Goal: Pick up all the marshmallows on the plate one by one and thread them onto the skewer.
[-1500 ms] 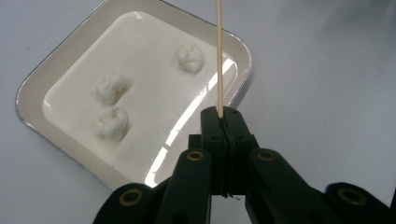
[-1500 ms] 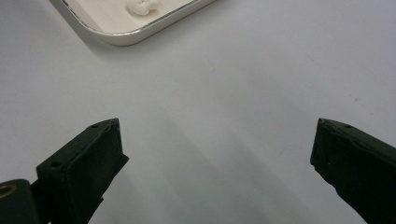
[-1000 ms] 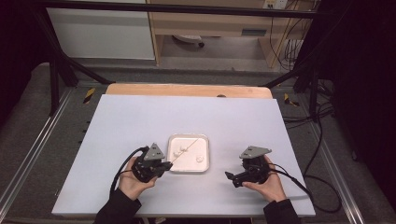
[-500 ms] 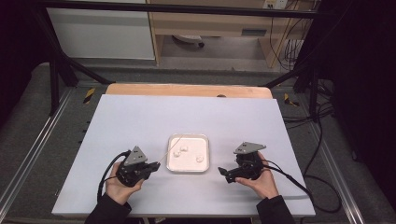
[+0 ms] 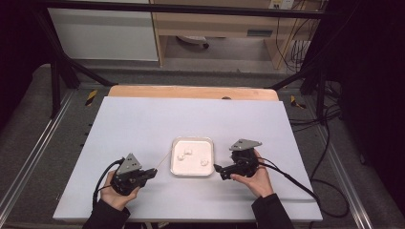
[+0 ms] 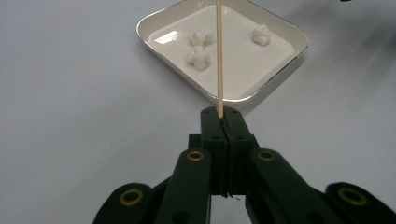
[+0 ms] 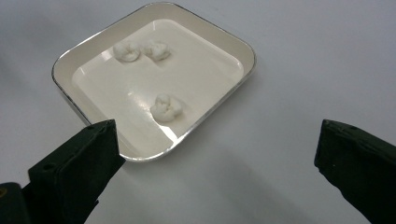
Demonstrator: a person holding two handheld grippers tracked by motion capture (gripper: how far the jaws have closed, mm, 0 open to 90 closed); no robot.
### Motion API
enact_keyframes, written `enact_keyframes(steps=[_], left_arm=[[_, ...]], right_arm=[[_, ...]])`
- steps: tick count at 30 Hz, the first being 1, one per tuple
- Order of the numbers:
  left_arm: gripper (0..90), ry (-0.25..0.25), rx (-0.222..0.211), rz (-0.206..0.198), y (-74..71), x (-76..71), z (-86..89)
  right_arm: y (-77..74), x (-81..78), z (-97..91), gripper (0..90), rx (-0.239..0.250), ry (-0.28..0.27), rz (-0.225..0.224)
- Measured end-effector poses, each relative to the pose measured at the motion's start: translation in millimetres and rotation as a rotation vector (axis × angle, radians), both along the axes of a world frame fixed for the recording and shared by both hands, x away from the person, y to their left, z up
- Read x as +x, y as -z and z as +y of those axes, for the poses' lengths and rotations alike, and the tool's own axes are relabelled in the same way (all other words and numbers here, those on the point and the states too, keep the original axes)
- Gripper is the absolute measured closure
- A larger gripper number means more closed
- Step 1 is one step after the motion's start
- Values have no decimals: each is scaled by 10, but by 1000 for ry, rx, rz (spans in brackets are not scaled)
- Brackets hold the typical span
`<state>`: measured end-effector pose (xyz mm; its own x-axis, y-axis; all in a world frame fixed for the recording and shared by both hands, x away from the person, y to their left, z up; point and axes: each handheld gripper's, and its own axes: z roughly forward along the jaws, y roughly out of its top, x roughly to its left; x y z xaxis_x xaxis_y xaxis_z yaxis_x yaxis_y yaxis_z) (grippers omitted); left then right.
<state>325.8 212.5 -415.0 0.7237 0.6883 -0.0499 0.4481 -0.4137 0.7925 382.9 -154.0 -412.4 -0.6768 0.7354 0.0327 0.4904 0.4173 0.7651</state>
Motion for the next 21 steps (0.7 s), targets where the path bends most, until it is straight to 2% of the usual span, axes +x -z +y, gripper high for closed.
enact_keyframes(steps=[7, 10, 13, 18, 21], left_arm=[[887, 0, -13, 4, 29, 10, 27], [887, -4, -22, 10, 39, 13, 41], [887, -6, -26, 7, 34, 8, 48], [887, -3, -22, 10, 38, 7, 40], [887, -2, -22, 10, 39, 7, 36]], right_arm=[[53, 92, 199, 17, -9, 1, 10], [79, 123, 285, 37, 1, -15, 18], [105, 159, 369, 61, -10, -39, 14], [139, 214, 478, 149, 11, -70, 16], [171, 243, 515, 209, 4, -69, 33]])
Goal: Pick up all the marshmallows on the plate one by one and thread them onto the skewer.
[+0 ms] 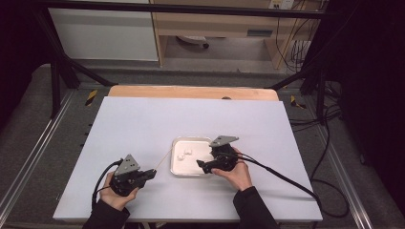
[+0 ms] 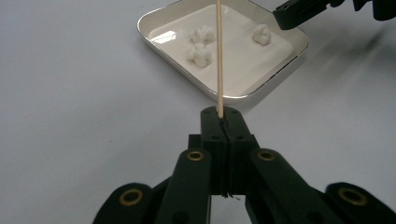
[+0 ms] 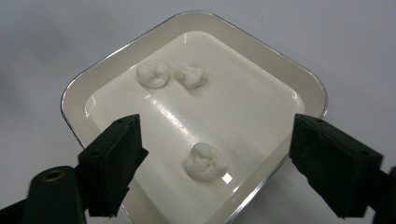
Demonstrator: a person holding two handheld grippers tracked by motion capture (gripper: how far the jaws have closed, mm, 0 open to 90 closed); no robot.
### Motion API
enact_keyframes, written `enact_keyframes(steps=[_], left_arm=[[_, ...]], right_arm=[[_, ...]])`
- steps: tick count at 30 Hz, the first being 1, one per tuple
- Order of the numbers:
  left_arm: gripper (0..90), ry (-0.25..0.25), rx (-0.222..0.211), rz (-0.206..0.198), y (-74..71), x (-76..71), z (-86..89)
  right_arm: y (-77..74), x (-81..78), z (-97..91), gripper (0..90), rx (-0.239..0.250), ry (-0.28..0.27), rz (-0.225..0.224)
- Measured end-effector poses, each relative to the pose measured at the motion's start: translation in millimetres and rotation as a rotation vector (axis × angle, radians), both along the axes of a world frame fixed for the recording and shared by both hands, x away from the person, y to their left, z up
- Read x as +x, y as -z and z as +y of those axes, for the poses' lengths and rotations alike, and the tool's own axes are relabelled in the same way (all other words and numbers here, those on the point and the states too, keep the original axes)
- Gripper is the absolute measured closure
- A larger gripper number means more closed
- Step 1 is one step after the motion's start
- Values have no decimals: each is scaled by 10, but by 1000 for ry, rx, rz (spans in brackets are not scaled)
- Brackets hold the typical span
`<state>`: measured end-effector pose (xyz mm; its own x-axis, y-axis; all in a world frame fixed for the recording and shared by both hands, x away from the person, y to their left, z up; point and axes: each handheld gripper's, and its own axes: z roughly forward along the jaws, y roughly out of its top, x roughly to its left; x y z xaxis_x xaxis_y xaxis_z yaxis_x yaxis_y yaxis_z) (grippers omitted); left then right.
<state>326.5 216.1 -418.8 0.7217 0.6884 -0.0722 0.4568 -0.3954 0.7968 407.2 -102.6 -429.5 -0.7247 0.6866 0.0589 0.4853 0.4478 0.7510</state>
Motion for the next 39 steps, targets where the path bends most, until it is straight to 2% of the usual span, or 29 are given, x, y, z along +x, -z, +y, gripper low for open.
enact_keyframes(steps=[3, 4, 8, 16, 22, 29, 39], left_arm=[[887, 1, 0, 2, 1, -2, -7], [887, 1, -1, 1, 2, -3, -11], [887, 2, 0, 3, 6, -2, -17], [887, -1, -1, 1, 6, -3, -15], [887, -1, -2, 1, 5, -4, -12], [887, -1, -2, 0, 5, -6, -17], [887, 0, -3, -8, -2, -13, -21]], right_arm=[[54, 13, 29, 290, -11, -4, 7], [54, 13, 29, 290, -11, -4, 7], [104, 23, 40, 389, -29, -8, 39], [151, 13, 52, 526, -47, -5, 48], [173, 12, 60, 572, -44, -3, 60], [181, -20, 66, 645, -52, -4, 38], [179, -35, 66, 696, -48, -5, 28]])
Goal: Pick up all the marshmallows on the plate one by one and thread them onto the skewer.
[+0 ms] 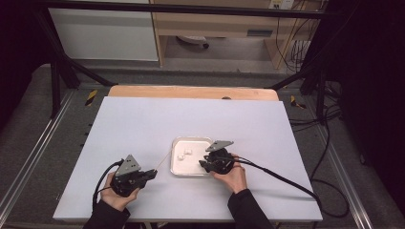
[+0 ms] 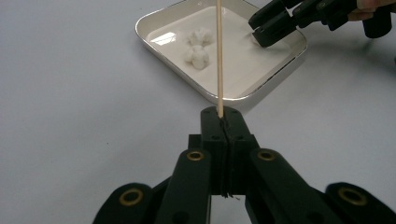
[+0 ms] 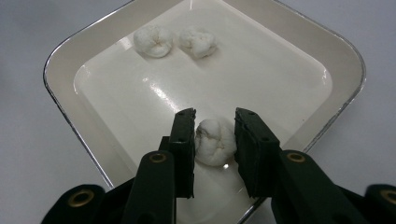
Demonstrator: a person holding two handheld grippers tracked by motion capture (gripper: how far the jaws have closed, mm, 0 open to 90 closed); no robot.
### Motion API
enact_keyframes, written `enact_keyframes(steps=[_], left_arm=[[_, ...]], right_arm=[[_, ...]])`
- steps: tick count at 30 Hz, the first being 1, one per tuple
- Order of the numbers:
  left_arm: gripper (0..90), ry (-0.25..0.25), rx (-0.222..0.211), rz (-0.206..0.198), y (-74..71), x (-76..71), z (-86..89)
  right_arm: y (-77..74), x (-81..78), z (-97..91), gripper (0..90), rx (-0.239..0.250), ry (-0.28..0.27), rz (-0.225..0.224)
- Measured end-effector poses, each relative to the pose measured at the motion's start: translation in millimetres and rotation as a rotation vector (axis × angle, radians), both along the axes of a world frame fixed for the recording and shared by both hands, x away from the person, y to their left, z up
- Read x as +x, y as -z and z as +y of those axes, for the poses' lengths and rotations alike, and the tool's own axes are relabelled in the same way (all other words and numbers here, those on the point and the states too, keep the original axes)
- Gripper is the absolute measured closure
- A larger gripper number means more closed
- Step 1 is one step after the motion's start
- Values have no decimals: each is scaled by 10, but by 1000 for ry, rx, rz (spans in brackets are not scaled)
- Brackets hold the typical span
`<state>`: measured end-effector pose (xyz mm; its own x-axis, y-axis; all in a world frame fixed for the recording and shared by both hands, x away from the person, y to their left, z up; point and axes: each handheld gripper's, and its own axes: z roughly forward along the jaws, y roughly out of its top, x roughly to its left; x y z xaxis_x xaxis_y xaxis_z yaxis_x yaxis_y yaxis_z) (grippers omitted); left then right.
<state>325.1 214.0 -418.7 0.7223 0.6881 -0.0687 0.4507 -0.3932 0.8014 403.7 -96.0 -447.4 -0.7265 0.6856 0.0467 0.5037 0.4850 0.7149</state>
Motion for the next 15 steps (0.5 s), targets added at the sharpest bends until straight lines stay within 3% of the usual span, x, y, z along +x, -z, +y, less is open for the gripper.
enact_keyframes(steps=[5, 15], left_arm=[[887, 1, -3, -1, 0, -4, -5], [887, 8, -9, -6, 2, -24, -52]], right_arm=[[-78, 1, -34, 711, 26, -7, -7], [-326, -80, -210, 719, 146, -15, -18]])
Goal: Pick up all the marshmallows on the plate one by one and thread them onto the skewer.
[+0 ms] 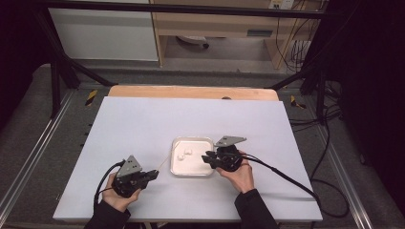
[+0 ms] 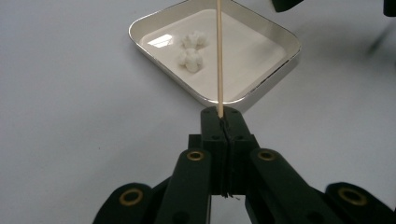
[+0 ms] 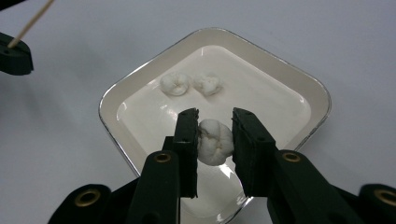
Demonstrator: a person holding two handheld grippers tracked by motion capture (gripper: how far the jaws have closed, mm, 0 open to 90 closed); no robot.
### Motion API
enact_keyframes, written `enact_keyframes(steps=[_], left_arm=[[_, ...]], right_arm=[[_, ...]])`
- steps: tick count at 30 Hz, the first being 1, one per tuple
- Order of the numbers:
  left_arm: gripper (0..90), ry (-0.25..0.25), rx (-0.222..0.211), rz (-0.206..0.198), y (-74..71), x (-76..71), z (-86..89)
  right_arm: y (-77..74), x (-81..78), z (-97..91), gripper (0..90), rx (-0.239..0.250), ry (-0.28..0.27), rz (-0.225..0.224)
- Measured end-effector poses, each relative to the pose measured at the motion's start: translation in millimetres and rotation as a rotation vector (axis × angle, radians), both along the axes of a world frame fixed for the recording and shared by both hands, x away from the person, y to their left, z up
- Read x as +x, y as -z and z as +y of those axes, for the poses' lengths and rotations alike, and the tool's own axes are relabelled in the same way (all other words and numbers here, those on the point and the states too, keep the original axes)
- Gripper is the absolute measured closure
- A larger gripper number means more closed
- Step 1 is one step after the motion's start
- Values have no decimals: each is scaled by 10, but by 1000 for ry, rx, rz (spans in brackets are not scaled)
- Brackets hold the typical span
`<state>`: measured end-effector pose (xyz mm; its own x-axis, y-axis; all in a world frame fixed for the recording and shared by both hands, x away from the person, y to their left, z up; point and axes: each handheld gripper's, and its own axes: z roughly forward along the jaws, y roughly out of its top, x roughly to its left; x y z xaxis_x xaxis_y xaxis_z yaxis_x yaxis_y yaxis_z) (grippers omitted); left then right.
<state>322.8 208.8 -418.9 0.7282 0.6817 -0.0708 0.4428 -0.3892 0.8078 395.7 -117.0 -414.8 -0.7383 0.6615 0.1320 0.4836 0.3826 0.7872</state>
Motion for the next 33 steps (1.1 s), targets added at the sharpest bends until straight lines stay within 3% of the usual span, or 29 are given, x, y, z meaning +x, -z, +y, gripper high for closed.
enact_keyframes(steps=[12, 15, 24, 33], left_arm=[[887, 0, -20, -24, 18, -67, -119], [887, 5, -26, -41, 13, -98, -163], [888, 22, -49, -69, -1, -190, -286], [887, 21, -67, -92, 5, -243, -377]], right_arm=[[-204, -119, -272, 724, 136, 0, -14], [-278, -161, -322, 725, 192, -10, -9], [-423, -193, -382, 726, 323, -31, -8], [-518, -183, -381, 729, 397, -26, -10]])
